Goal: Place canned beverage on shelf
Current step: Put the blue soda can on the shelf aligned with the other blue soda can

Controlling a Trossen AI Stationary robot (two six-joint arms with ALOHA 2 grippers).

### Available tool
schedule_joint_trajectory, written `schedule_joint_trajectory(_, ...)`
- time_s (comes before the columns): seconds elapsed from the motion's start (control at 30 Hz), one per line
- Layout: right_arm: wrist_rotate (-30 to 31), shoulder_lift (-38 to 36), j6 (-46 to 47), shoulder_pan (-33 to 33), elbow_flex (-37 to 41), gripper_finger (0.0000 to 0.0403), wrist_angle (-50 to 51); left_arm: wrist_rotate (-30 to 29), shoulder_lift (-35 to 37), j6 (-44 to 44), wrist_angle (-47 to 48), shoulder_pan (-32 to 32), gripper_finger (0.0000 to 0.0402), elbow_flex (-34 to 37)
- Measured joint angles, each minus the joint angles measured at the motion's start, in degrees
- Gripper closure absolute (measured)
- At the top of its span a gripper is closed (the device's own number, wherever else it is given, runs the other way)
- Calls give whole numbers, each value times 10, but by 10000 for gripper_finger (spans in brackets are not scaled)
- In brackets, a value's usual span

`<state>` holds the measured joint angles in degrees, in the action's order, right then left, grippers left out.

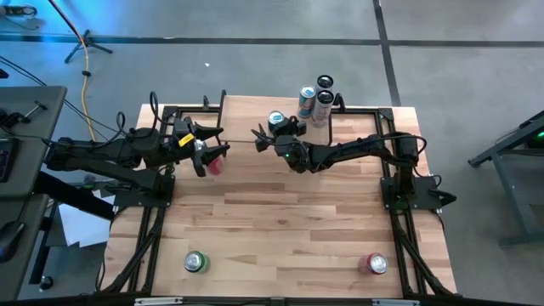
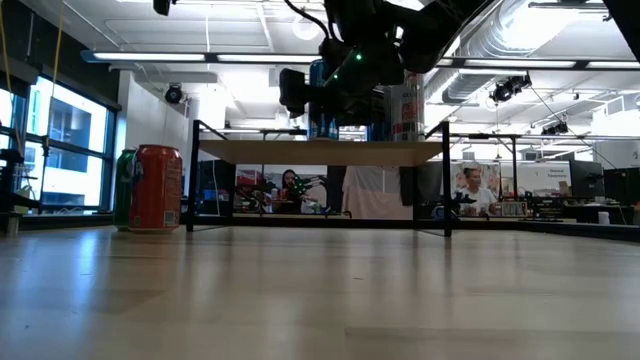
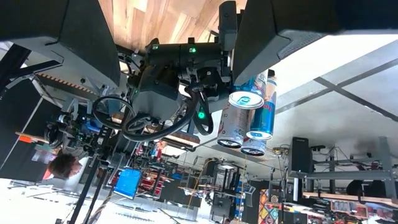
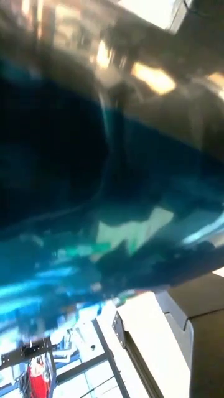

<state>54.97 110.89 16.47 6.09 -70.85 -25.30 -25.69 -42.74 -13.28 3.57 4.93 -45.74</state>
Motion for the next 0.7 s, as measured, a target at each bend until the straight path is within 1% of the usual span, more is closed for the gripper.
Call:
schedule_joint_trajectory(0.3, 0, 0, -1, -13, 0, 4, 2, 0, 0, -1, 0, 0, 133, 0)
schedule_joint_trajectory(0.5, 3, 0, -52, -36, 0, 4, 3, 0, 0, -2, 0, 0, 133, 0)
schedule_joint_trajectory(0.6, 29, -1, -65, -53, 0, 4, 6, 0, 0, -12, 0, 0, 133, 0)
schedule_joint_trajectory(0.7, 83, -12, -65, -69, 0, 4, 30, 0, 0, -21, 0, 0, 133, 0)
